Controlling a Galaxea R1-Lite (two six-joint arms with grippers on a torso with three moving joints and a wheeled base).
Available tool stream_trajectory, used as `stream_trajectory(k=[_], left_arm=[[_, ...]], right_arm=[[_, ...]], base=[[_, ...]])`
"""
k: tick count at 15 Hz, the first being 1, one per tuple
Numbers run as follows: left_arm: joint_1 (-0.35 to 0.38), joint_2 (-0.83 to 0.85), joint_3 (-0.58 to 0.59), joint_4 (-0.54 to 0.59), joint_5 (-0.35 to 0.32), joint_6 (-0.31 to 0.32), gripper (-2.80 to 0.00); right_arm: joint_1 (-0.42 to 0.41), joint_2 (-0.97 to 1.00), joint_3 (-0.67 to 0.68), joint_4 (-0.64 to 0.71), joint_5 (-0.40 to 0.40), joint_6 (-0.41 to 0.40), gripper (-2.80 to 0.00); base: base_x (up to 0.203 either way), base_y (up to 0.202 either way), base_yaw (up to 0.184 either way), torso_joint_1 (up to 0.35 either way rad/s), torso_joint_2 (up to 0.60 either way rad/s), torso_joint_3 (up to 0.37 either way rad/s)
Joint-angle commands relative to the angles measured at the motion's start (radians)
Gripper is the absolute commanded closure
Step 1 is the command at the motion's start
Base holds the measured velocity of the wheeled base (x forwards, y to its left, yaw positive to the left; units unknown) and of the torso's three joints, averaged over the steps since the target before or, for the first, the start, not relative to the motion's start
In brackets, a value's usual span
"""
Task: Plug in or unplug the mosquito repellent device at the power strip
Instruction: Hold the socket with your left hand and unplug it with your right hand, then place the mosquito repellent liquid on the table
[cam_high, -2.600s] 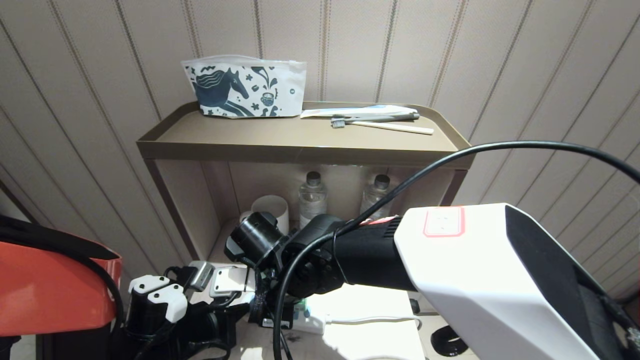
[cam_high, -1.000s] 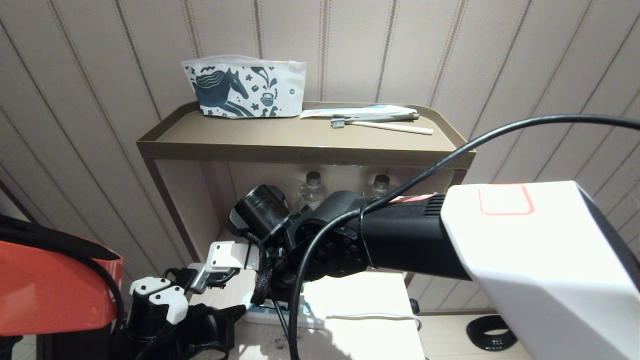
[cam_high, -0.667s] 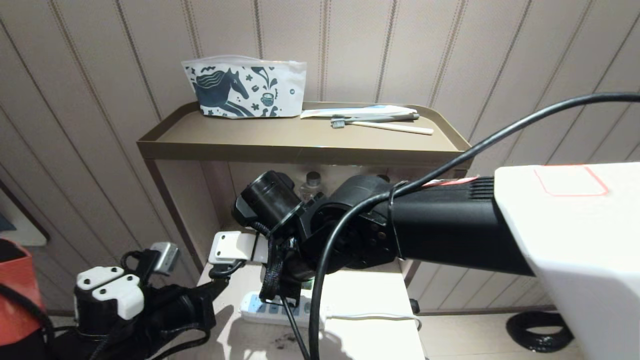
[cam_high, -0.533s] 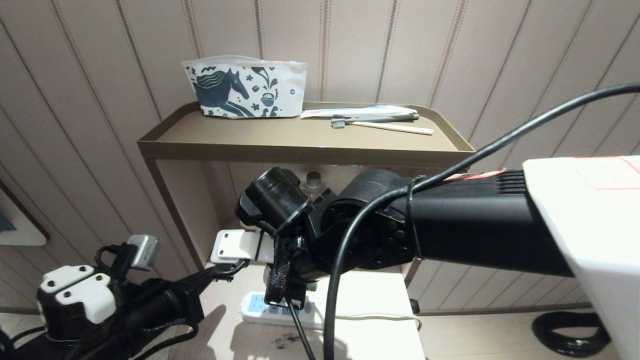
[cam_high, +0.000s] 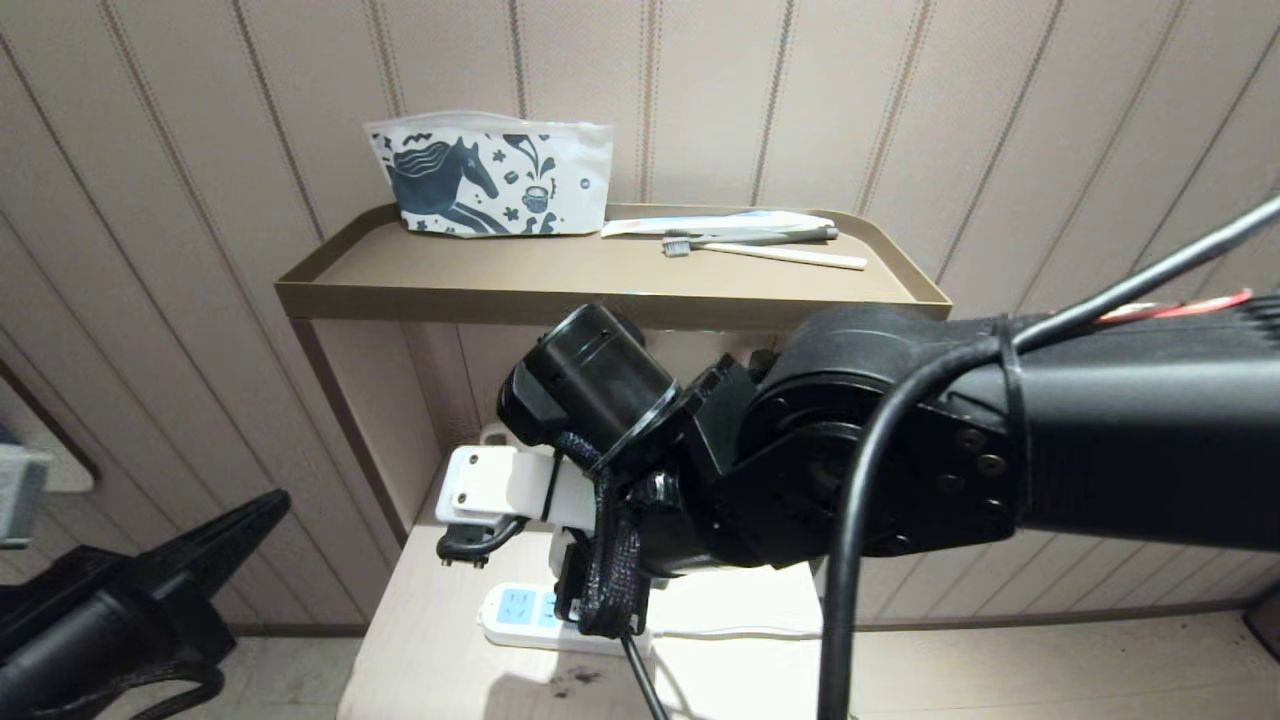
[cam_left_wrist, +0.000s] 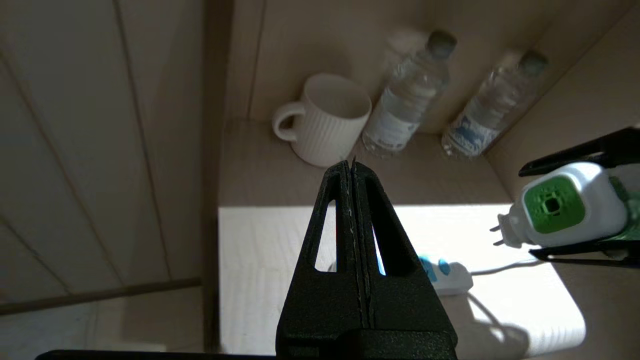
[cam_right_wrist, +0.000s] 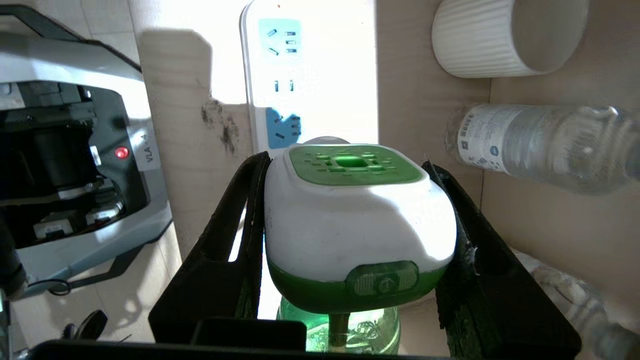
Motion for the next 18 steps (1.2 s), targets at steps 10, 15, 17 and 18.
stream_trajectory(k=[10, 15, 17, 18], left_arm=[[0.441, -0.791, -0.357, 1.348, 0.256, 0.028, 0.00], [0.440, -0.791, -0.156, 1.177, 0.383, 0.155, 0.00], [0.440, -0.791, -0.033, 1.080, 0.418, 0.155, 0.00], [0.440, -0.791, 0.019, 0.976, 0.405, 0.162, 0.00]], right_arm=[[0.012, -0.158, 0.147, -0.008, -0.039, 0.130, 0.00], [0.008, -0.229, 0.258, -0.092, -0.042, 0.181, 0.00], [0.005, -0.233, 0.293, -0.146, -0.050, 0.182, 0.00], [0.005, -0.232, 0.299, -0.149, -0.051, 0.182, 0.00]], base=[[0.000, 0.000, 0.000, 0.000, 0.00, 0.000], [0.000, 0.000, 0.000, 0.000, 0.00, 0.000], [0.000, 0.000, 0.000, 0.000, 0.00, 0.000], [0.000, 0.000, 0.000, 0.000, 0.00, 0.000]])
